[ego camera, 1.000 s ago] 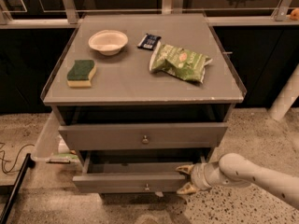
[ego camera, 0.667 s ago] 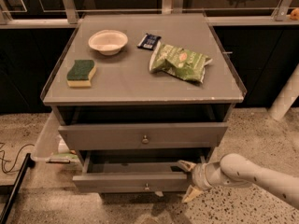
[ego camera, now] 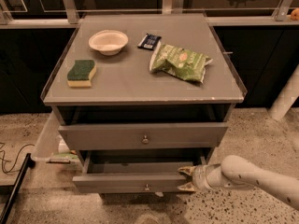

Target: Open middle drawer

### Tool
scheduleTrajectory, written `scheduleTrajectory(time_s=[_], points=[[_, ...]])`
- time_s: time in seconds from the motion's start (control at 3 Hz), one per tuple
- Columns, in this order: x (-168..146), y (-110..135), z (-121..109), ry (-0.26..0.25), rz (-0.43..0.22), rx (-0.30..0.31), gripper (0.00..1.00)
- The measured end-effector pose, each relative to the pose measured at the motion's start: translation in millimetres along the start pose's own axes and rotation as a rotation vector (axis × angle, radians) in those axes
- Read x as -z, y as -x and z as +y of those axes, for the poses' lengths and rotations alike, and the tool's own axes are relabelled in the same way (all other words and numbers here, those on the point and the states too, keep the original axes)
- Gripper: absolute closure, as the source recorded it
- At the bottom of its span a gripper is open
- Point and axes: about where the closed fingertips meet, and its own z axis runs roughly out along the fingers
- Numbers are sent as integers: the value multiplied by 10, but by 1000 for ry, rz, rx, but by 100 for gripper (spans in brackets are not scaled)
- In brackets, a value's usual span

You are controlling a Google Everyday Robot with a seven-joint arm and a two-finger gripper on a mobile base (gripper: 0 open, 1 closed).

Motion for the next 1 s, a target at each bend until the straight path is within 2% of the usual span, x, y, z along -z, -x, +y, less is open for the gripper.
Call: scheduleTrajectory(time_s=[0.67,1.0], points=[[324,96,463,-44,19,-9,99],[376,59,684,-50,2,-38,100]])
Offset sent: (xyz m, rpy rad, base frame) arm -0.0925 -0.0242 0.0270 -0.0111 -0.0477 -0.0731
